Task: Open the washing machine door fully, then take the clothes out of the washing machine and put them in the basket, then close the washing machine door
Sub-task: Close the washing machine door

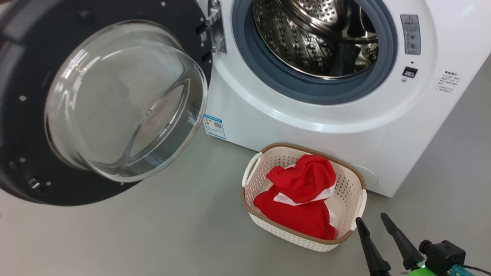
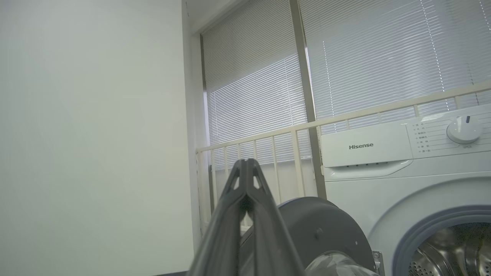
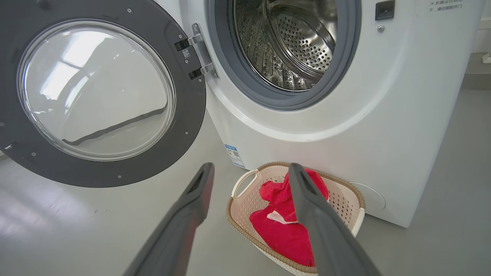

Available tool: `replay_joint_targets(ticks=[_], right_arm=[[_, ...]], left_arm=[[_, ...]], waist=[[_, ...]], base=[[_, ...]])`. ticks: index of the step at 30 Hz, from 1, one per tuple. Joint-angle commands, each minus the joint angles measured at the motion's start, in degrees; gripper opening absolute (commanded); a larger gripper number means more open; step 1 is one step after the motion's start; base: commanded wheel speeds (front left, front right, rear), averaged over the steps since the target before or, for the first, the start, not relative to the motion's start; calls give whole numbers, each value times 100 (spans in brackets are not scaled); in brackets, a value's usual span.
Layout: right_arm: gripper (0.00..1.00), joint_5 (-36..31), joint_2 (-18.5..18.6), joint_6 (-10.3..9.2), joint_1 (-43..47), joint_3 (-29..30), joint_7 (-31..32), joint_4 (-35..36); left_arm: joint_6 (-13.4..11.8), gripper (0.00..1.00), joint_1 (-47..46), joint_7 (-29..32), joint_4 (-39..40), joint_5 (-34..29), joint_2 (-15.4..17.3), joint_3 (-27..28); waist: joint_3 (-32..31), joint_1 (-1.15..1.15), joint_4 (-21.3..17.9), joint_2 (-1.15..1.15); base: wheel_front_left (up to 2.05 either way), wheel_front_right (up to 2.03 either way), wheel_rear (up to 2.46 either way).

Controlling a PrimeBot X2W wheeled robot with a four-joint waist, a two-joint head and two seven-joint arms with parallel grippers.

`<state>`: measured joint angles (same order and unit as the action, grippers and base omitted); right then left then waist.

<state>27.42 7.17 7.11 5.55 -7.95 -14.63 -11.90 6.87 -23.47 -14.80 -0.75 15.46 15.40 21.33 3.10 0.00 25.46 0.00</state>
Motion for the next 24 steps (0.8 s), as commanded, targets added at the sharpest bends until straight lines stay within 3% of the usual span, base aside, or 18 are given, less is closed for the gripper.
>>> replay_joint_targets(ticks=[1, 5, 9, 14, 19, 24], right_arm=[[100, -46, 84, 37, -247, -105, -37, 159], [100, -64, 103, 37, -321, -117, -37, 184], [100, -56, 161, 37, -411, -122, -37, 194], [100, -76, 205, 37, -533, -173, -37, 207], [100, -75, 219, 37, -598, -211, -37, 223], [100, -56, 233, 37, -608, -226, -37, 215]], left_arm=[[43, 0, -347, -20, -88, 137, 356, 241], [57, 0, -1011, 68, -1245, 844, 795, 187], [59, 0, -1700, 743, -2402, 1842, 1238, 52], [60, 0, -2275, 1696, -3605, 2624, 1724, -75], [61, 0, -2616, 2631, -4434, 3134, 1930, -169], [61, 0, -2688, 3343, -4760, 3473, 2025, -238]], waist=[[122, 0, -93, 0], [264, 0, -153, 0], [404, 0, -186, 0], [562, 0, -223, 0], [660, 0, -246, 0], [686, 0, -264, 0]], base=[[0, 0, 0], [0, 0, 0], [0, 0, 0], [0, 0, 0], [0, 0, 0], [0, 0, 0]])
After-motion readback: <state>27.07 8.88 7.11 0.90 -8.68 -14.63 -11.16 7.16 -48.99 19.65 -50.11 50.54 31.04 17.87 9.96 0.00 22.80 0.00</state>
